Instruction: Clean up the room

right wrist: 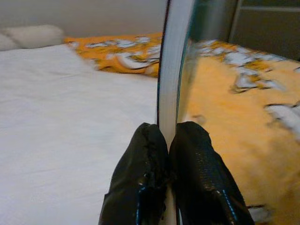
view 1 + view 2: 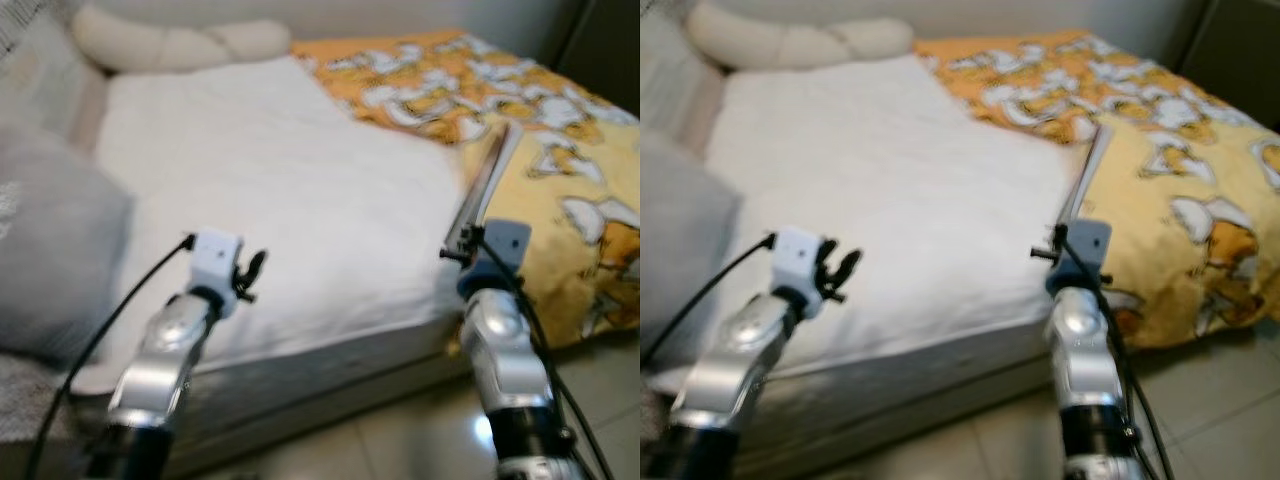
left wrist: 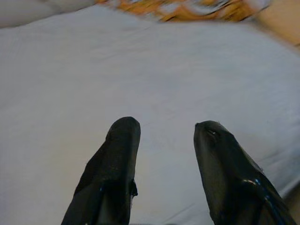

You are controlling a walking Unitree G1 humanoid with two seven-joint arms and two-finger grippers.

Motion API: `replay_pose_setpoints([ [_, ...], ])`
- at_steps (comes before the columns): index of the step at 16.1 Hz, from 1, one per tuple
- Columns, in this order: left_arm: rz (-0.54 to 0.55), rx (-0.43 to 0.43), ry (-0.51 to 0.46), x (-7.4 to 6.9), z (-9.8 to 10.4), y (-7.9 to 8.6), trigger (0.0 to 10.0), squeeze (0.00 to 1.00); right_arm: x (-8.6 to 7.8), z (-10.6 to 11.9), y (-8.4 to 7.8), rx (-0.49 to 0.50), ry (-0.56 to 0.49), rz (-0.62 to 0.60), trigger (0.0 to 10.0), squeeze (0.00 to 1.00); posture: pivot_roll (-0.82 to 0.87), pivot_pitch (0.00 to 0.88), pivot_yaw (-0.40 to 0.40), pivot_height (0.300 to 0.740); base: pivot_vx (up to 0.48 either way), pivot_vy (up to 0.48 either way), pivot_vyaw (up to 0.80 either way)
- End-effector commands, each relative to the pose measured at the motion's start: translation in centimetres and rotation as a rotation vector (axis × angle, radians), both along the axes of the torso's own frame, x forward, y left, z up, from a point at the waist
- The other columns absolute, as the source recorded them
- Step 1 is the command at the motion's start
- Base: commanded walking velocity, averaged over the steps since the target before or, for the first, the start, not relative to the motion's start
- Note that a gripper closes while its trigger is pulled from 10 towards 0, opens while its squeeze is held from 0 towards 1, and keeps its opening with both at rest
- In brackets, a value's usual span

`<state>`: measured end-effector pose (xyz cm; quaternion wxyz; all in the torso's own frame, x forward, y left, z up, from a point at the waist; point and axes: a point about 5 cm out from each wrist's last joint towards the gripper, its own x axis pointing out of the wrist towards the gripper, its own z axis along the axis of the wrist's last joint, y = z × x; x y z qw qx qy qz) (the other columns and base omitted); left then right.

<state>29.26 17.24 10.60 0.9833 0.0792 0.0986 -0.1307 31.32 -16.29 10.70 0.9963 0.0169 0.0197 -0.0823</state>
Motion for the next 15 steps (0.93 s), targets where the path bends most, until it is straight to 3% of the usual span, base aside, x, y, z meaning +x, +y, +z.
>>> replay_pose_setpoints([
  [1,-0.007,0.004,-0.026,0.33,0.56,-0.51,10.0,0.0,0.31,1.23,0.03,-0.03,-0.051,0.019,10.0,0.0,-0.02,0.0,-0.001,0.74,0.0,0.0,0.0],
  [11,0.031,0.009,-0.05,0.6,0.88,-0.21,10.0,0.0,0.24,1.49,0.37,-0.017,-0.075,0.049,10.0,0.0,-0.02,0.0,-0.002,0.74,0.0,0.0,0.0],
  [15,0.034,0.007,-0.061,0.61,1.02,-0.25,10.0,0.0,0.22,1.47,0.27,-0.017,-0.073,0.044,10.0,0.0,-0.02,0.0,-0.001,0.74,0.306,0.0,0.0],
])
